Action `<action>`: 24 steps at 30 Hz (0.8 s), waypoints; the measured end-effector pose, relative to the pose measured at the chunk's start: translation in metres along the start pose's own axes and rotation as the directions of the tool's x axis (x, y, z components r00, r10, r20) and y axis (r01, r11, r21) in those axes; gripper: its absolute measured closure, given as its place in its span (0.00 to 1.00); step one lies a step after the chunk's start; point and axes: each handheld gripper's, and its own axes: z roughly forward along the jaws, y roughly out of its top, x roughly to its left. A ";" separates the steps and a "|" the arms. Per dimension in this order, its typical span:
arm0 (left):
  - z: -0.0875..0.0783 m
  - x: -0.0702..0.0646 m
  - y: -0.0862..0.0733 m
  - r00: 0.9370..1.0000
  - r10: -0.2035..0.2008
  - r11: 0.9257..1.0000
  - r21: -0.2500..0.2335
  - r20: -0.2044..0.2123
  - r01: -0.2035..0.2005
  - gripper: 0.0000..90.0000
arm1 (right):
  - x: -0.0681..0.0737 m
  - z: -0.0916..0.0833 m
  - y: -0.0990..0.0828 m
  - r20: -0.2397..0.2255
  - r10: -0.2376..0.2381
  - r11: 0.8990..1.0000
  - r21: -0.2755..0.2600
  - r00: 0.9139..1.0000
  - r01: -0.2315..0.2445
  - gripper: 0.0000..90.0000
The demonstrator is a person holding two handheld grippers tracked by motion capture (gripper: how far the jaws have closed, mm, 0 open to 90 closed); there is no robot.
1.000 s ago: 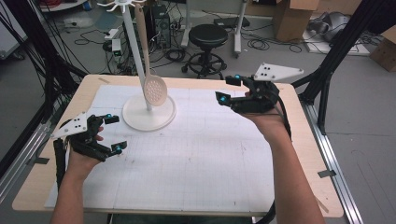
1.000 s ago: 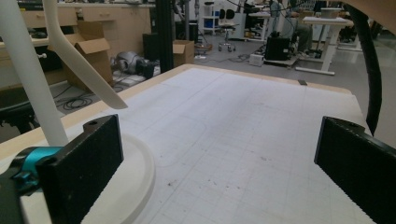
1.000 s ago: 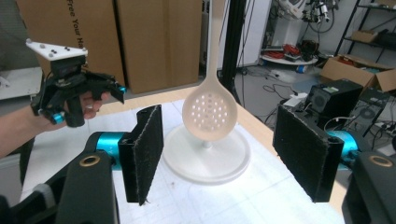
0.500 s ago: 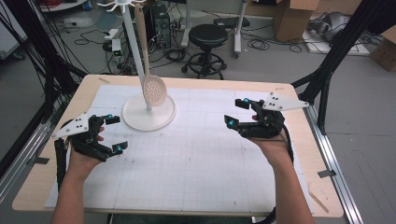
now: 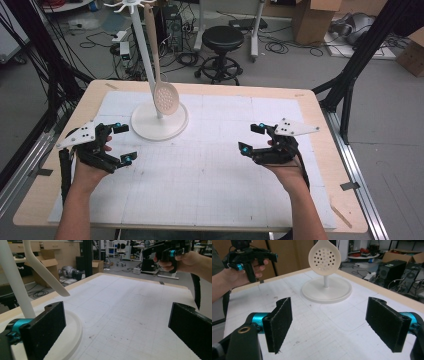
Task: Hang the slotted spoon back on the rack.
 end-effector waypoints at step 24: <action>0.005 -0.001 -0.002 1.000 -0.001 1.000 0.014 0.012 0.001 0.02 | -0.009 0.000 -0.015 0.022 0.038 0.999 0.017 0.999 -0.038 0.19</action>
